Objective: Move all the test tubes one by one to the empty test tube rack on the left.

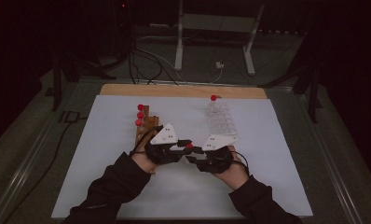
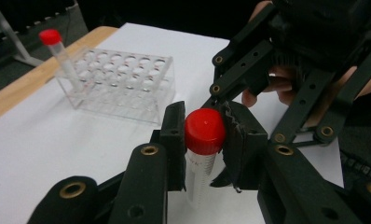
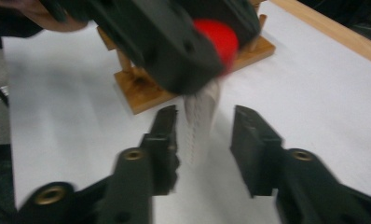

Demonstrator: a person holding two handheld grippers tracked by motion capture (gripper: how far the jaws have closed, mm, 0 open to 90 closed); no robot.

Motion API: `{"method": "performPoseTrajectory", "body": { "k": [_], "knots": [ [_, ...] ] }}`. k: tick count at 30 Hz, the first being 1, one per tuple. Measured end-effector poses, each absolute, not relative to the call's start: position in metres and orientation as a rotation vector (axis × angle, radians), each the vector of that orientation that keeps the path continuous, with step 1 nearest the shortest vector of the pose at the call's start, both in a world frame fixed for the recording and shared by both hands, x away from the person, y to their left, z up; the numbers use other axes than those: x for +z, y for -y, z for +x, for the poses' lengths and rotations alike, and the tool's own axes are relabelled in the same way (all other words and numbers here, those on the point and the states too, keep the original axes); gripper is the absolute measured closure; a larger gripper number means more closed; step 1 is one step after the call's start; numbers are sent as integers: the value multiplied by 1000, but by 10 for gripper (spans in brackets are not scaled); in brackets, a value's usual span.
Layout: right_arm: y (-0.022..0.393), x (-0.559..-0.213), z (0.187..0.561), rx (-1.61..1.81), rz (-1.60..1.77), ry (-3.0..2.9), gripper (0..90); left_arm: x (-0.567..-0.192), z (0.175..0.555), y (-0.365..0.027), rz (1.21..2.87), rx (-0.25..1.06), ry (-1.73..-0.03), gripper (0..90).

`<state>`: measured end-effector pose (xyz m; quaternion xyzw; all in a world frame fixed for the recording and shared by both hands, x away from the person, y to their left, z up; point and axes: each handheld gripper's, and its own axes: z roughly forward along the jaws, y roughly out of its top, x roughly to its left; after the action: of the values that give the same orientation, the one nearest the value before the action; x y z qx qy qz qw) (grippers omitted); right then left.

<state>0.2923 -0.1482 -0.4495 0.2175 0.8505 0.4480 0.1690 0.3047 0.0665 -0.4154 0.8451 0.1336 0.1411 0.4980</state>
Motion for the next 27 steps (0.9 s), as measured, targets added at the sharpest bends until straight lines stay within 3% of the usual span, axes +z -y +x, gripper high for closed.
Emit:
{"method": "performPoseTrajectory", "body": {
  "k": [18,27],
  "knots": [
    [162,-439,295,1363,738,-2307,31,-388,311,-112,1996,444,-420,720],
    [166,-436,294,1402,727,-2287,13,-376,315,-137,1972,510,-476,720]
  ]
}}
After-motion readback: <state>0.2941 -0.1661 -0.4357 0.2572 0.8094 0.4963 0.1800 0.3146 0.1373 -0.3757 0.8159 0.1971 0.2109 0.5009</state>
